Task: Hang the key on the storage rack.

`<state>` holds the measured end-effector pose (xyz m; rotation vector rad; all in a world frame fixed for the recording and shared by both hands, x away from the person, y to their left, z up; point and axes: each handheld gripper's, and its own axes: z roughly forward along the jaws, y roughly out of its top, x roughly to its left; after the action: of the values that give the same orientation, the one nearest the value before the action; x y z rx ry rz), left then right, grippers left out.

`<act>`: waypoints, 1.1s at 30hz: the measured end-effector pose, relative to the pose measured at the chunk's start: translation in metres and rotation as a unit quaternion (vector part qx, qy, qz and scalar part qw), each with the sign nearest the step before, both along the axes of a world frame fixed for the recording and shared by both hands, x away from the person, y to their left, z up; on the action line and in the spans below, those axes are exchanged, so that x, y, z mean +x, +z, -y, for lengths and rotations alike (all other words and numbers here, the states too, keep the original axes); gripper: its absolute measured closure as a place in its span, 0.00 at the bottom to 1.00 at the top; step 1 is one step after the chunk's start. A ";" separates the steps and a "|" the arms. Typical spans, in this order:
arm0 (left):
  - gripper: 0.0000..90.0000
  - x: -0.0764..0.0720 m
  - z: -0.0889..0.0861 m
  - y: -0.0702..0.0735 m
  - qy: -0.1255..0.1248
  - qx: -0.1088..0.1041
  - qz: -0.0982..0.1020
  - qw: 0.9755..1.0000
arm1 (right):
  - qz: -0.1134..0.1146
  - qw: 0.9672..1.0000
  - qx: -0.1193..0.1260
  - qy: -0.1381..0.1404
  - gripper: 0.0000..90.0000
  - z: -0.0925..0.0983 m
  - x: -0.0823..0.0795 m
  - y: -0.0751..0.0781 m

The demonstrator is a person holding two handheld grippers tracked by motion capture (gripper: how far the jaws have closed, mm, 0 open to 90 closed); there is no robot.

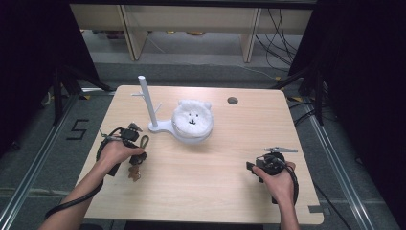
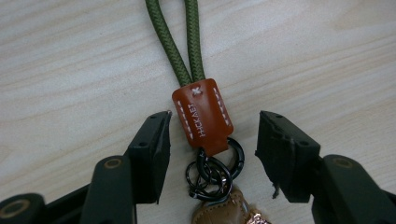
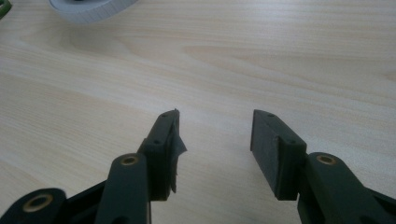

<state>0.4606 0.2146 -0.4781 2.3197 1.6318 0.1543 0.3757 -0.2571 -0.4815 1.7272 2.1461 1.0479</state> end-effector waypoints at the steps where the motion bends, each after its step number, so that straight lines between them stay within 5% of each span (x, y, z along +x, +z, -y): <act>1: 0.50 0.001 0.001 -0.001 0.001 -0.001 0.003 1.000 | 0.001 1.000 0.000 0.001 0.59 0.000 0.000 0.000; 6: 0.55 0.005 0.000 -0.002 -0.020 0.013 0.013 1.000 | 0.013 1.000 -0.001 0.007 0.59 0.001 0.001 -0.001; 22: 0.64 0.011 0.001 -0.007 -0.023 0.043 0.014 0.999 | 0.009 1.000 -0.001 0.014 0.59 0.000 0.001 -0.002; 29: 0.72 0.007 0.006 -0.007 -0.024 0.042 0.020 0.999 | 0.012 1.000 0.003 0.011 0.59 0.000 0.001 -0.002; 33: 0.75 0.005 0.005 -0.007 -0.029 0.021 0.018 0.999 | -0.002 1.000 0.004 0.004 0.59 -0.002 -0.001 0.000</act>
<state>0.4652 0.2091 -0.4855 2.3783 1.5581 0.2195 0.3750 -0.2553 -0.4820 1.7275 2.1554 1.0586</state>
